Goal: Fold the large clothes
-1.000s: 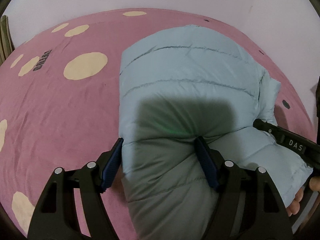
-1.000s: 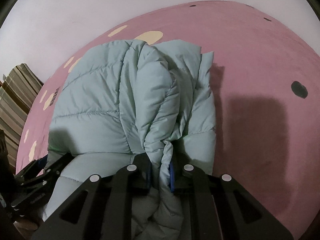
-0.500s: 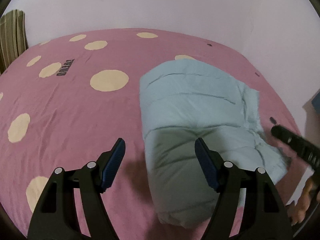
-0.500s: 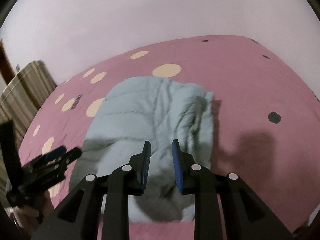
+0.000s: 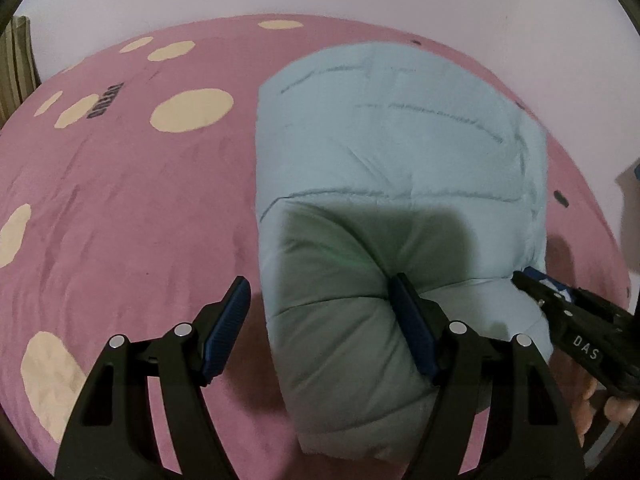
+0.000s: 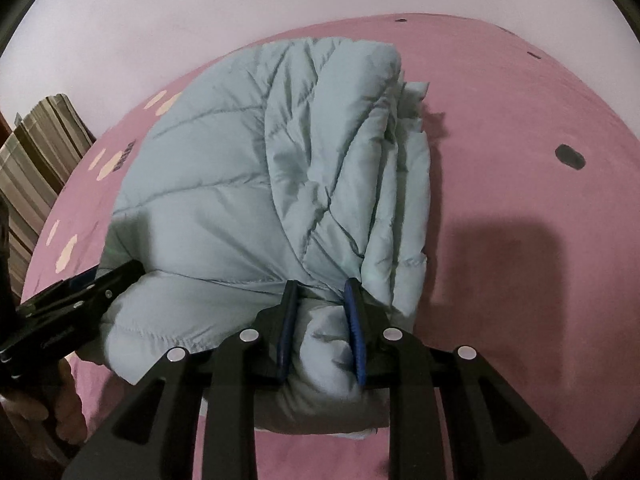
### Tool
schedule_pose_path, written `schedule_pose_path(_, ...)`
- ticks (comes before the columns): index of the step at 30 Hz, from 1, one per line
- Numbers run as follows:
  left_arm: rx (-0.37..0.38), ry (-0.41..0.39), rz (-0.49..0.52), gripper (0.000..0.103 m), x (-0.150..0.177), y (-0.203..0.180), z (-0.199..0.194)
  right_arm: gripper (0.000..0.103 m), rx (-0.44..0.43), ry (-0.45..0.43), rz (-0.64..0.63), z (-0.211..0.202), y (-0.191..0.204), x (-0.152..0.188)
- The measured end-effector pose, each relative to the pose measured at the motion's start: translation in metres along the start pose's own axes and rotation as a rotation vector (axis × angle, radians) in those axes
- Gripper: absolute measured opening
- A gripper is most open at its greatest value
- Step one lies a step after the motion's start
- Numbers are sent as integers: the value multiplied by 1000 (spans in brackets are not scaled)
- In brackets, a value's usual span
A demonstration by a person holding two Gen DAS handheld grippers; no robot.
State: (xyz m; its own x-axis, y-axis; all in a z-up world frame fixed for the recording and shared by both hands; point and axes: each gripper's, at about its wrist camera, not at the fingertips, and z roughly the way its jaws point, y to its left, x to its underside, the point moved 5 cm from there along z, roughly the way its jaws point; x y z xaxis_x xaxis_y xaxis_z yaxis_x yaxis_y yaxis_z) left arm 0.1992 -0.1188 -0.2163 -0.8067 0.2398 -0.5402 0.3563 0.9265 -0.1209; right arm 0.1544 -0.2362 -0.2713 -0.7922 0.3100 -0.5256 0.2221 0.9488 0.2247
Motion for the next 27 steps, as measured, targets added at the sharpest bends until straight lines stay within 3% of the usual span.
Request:
schedule_pose_path(5,23,28,-32,78,3,7,14,23,-2,-5,10,6,-2,1)
schedule_pose_path(11,32,13,-30,71,-5,8,-18,26,-1,-11,8,-17,3,-4)
schedule_pose_path(15,32,-99,-49,71,-37,18,-60,26,32,-102,-18,-56,10,-26)
schedule_pose_path(18,7,-156,-42,71,-70,18,-70,26,18,-175,-29,-76,19,-58)
schedule_pose_path(22,-24,-168,-34,71,-102,10,-56,26,11,-196,-28,-64,28,-98)
schedule_pose_path(27,-54,-89,-19,71,-110,-1,-10,26,44,-138,-18,-16,27,-114)
